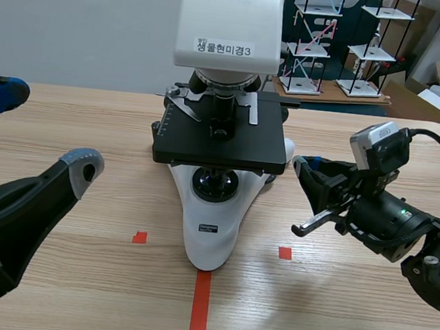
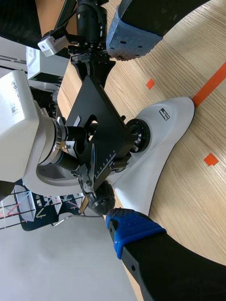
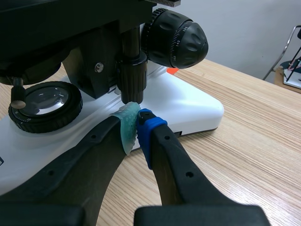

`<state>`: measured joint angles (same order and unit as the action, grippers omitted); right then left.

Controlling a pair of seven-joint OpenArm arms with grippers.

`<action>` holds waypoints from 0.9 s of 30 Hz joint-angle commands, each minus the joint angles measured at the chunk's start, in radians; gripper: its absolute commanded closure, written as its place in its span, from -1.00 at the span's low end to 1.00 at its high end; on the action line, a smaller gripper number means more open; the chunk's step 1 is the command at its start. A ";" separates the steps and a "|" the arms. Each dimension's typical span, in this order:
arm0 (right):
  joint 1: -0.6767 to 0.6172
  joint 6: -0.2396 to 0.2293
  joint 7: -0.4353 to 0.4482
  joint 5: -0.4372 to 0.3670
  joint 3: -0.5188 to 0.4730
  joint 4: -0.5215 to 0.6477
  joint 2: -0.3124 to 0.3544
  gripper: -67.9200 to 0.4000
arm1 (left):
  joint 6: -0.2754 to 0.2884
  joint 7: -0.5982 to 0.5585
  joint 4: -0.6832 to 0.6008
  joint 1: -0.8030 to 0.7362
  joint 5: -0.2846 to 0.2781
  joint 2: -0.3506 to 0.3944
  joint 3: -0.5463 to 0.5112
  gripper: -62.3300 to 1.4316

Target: Return to the home posture

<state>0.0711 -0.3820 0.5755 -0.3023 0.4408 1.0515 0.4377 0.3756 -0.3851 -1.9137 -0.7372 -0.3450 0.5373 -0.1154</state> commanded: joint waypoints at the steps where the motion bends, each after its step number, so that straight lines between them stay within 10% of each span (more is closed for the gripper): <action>1: 0.009 -0.003 0.014 -0.011 -0.002 0.016 0.006 0.88 | 0.001 -0.010 -0.012 -0.008 -0.010 -0.005 -0.003 -1.00; 13: -0.016 -0.003 0.011 -0.039 -0.004 0.043 0.045 0.85 | 0.001 -0.010 -0.012 -0.008 -0.010 -0.005 -0.003 -1.00; 21: -0.231 0.004 0.011 -0.050 -0.055 0.238 0.155 -0.38 | 0.001 -0.010 -0.012 -0.008 -0.010 -0.005 -0.003 -1.00; 27: -0.510 0.027 0.010 -0.049 -0.227 0.443 0.203 -0.72 | 0.001 -0.010 -0.012 -0.008 -0.010 -0.005 -0.003 -1.00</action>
<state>-0.4339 -0.3561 0.5713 -0.3408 0.2329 1.4757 0.6289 0.3756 -0.3855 -1.9137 -0.7372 -0.3454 0.5373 -0.1154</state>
